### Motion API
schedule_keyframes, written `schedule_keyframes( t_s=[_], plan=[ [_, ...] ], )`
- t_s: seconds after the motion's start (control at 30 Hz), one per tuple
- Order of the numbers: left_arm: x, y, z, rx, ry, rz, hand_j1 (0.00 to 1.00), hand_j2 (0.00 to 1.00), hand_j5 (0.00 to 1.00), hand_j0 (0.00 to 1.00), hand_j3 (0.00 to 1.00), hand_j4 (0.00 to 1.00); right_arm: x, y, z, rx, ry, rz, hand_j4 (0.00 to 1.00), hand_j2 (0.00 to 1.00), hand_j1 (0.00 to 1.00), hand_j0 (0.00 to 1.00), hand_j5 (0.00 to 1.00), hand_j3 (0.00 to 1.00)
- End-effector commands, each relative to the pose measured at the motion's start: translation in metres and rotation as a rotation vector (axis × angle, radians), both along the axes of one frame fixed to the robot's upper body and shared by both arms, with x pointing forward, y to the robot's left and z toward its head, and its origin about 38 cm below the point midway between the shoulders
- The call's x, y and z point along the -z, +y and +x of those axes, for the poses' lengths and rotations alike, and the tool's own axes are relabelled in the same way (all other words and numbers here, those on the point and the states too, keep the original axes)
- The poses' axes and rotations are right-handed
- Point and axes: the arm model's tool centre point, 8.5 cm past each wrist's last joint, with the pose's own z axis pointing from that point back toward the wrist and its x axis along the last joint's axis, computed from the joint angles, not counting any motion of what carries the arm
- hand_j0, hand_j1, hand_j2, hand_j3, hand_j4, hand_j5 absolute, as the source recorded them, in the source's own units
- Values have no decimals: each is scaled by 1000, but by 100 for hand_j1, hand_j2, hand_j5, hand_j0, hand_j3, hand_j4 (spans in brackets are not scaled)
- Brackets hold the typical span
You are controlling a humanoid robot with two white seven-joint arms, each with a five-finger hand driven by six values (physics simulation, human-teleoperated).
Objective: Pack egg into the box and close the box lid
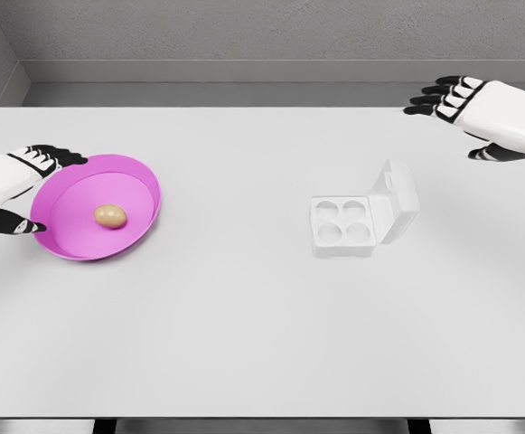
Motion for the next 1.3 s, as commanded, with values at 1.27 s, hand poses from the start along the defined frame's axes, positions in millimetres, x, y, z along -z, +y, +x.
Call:
schedule_keyframes(
  t_s=[1.27],
  plan=[
    [-21, -61, 21, 178, 193, 59, 93, 93, 93, 93, 93, 93, 44, -36, 1, 117, 103, -19, 100, 100, 100, 100, 100, 100]
  ],
)
